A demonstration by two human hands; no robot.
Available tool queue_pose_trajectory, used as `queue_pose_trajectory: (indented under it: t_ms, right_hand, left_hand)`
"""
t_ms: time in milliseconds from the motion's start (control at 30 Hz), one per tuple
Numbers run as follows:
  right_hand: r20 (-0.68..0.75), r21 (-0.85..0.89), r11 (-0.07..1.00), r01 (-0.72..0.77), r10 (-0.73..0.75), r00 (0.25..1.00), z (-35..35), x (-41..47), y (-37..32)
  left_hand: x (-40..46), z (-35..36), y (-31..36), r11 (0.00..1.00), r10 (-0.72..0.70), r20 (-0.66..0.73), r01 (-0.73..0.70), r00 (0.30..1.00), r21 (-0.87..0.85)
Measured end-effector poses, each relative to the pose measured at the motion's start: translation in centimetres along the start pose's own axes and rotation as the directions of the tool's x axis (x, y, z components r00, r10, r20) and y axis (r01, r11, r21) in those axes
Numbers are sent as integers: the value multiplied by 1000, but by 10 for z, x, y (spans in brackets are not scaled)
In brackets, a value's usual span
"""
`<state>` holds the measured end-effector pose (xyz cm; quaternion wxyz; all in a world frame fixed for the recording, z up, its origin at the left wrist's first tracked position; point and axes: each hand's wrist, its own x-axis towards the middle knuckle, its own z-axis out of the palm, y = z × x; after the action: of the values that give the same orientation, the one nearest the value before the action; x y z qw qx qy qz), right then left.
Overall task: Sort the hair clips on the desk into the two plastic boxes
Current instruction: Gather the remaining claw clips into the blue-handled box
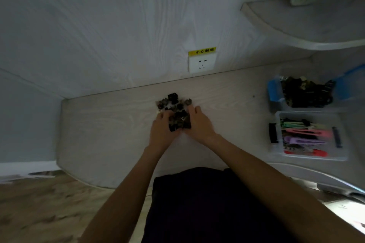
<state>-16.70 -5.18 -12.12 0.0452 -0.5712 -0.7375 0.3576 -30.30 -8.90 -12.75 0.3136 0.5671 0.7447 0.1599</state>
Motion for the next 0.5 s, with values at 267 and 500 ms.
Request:
queue_pose_trajectory:
  t_ms: [267, 500]
  right_hand:
    - [-20, 218, 975, -49, 54, 998, -11, -22, 20]
    - [-93, 428, 894, -134, 191, 977, -20, -32, 37]
  left_hand:
    - [-7, 16, 13, 987, 136, 77, -128, 988, -95]
    - [-12, 31, 32, 976, 127, 81, -110, 989, -187]
